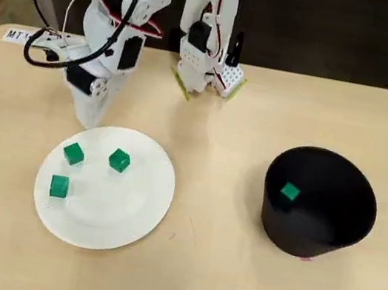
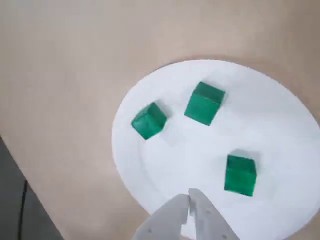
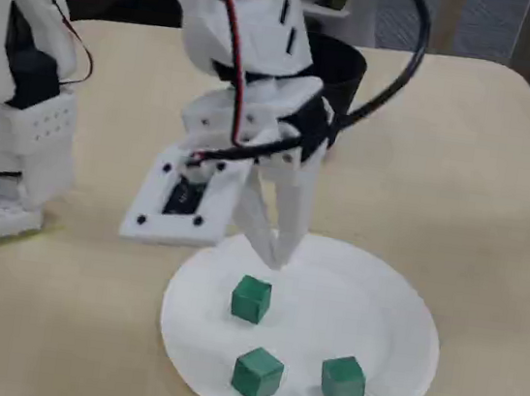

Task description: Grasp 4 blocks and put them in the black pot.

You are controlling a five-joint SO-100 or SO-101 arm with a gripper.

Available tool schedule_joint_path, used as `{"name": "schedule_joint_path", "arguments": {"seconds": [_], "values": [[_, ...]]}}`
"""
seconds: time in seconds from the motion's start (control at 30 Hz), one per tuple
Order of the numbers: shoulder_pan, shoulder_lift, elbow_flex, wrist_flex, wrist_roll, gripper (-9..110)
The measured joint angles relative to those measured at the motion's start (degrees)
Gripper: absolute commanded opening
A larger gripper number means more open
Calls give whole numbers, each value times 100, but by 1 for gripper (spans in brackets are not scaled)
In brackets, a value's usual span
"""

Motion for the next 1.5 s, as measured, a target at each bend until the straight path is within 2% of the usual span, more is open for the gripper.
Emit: {"name": "schedule_joint_path", "arguments": {"seconds": [0.2,0.6,0.97,1.23,1.5], "values": [[-105,-1608,-1854,879,-694,-2],[756,-2215,-2461,1538,-2320,-2],[9,-3375,-3938,1907,-2786,-2],[9,-3814,-4544,2074,-2813,-2],[18,-3911,-4544,2092,-2813,17]]}}
